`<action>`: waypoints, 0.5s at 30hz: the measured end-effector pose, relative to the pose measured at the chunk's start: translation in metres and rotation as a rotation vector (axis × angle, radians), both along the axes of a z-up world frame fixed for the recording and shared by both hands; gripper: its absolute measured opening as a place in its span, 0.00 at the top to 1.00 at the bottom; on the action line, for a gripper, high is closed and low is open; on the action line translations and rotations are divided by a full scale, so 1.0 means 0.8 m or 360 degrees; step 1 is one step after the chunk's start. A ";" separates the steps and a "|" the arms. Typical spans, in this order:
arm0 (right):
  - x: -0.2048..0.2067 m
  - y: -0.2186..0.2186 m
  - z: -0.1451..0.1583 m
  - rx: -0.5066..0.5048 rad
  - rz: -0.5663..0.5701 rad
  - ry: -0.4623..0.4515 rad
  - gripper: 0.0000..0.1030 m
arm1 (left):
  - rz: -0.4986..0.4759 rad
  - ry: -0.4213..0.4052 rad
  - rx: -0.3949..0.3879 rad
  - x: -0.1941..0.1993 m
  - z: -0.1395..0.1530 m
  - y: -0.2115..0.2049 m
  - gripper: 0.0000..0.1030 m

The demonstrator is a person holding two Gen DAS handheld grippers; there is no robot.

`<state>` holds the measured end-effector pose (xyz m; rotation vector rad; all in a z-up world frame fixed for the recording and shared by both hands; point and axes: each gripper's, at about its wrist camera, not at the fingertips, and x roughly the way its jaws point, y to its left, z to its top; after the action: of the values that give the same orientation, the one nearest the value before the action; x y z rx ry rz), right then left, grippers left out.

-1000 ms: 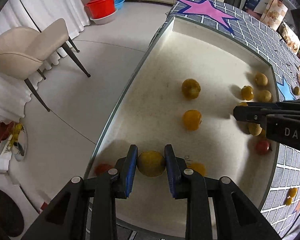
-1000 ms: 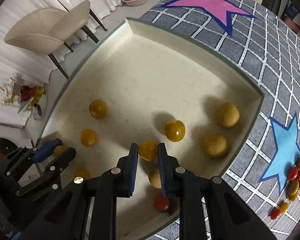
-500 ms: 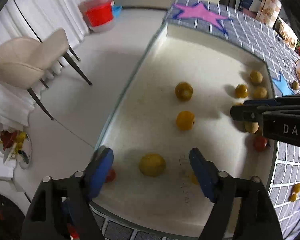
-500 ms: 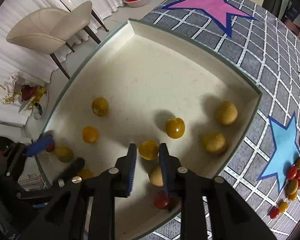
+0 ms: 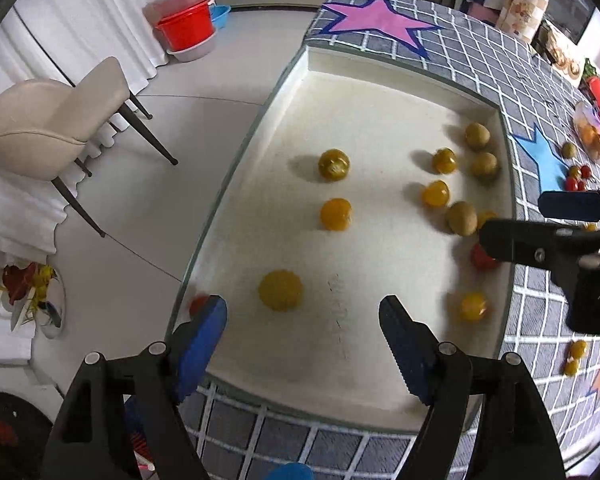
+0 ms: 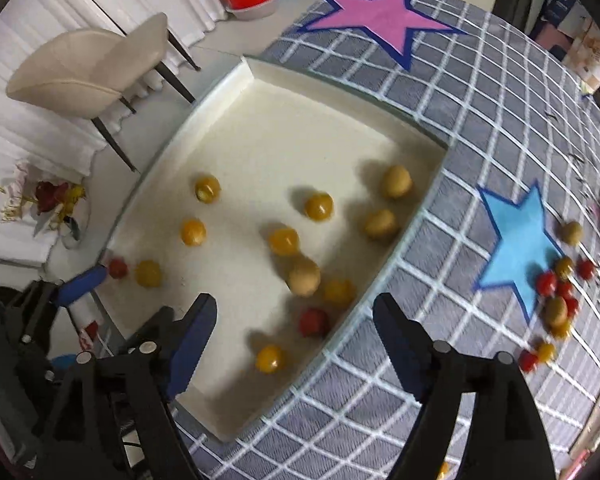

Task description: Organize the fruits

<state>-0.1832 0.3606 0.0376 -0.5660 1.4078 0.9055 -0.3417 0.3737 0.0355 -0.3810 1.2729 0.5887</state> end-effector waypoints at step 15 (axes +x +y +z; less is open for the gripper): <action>-0.005 -0.051 0.014 -0.0185 -0.0145 -0.0036 0.00 | -0.0105 0.0185 0.0011 0.001 0.015 -0.030 0.00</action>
<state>-0.1874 0.3198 0.0486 -0.5924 1.4609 0.7463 -0.3408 0.3498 0.0478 -0.3012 1.3890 0.5654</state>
